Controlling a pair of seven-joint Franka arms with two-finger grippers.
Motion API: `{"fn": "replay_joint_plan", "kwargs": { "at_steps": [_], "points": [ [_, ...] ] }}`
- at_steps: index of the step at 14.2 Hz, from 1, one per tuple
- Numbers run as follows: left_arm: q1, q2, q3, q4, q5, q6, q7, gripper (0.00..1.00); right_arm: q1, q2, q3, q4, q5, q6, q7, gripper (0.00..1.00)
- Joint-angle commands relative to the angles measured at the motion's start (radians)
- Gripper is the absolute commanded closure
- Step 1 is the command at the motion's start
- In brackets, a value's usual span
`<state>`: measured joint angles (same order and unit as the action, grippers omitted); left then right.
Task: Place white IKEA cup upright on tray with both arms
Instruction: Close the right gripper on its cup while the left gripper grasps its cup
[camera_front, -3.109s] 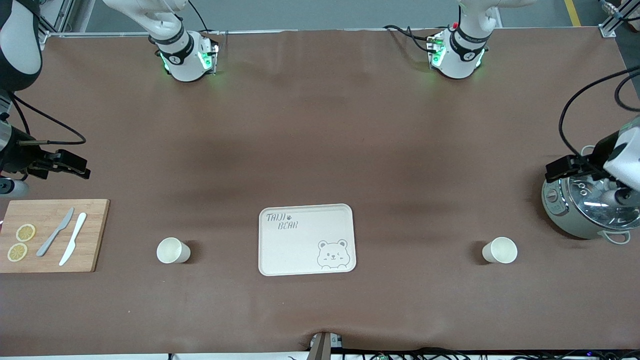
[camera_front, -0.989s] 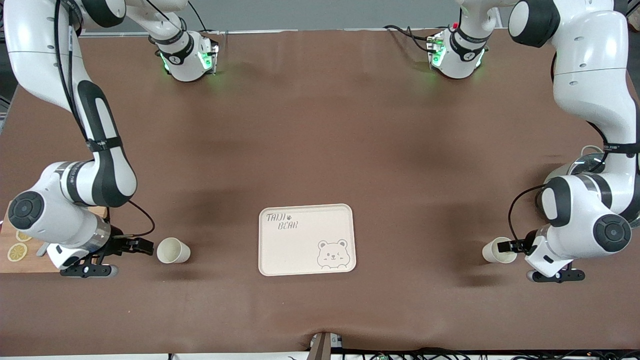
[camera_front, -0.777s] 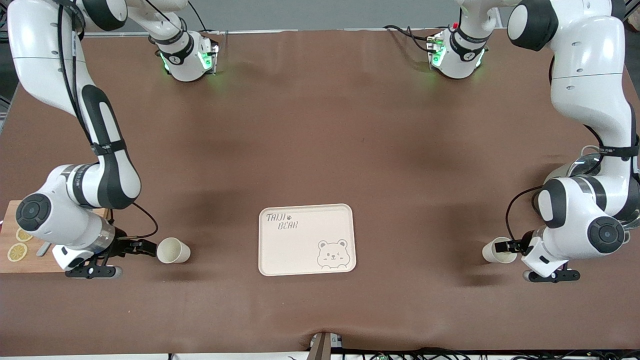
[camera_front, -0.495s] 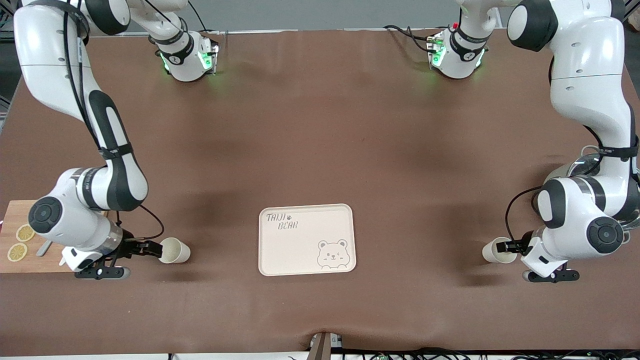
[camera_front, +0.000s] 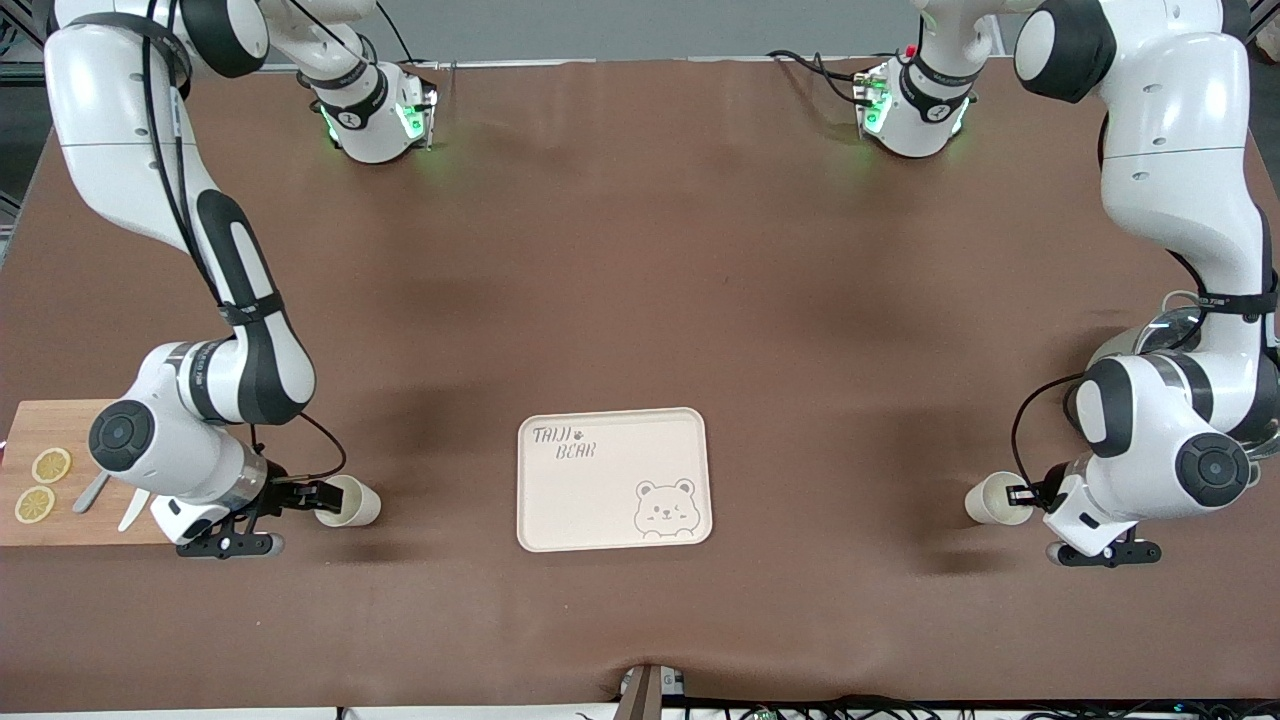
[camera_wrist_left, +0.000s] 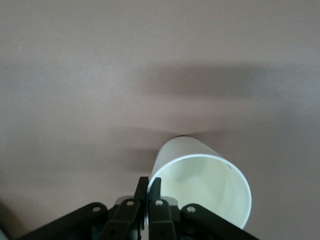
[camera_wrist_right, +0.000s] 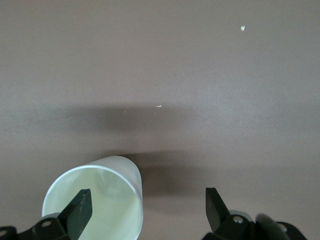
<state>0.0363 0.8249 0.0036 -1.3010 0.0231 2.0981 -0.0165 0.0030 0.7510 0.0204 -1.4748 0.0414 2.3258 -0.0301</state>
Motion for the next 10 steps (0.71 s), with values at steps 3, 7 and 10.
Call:
{"fn": "replay_joint_plan", "kwargs": {
  "at_steps": [3,7,10],
  "points": [
    [-0.009,-0.012,0.006,0.003,-0.006,0.007,-0.010,1.00,0.012,0.043,-0.002,0.021,0.005,0.049,-0.005,0.00],
    [-0.038,-0.041,0.004,0.020,-0.006,0.005,-0.103,1.00,0.011,0.053,-0.002,0.019,0.005,0.052,-0.005,0.00],
    [-0.081,-0.067,0.001,0.019,-0.008,-0.006,-0.212,1.00,0.011,0.053,-0.002,0.019,0.006,0.052,-0.005,0.01]
  ]
}}
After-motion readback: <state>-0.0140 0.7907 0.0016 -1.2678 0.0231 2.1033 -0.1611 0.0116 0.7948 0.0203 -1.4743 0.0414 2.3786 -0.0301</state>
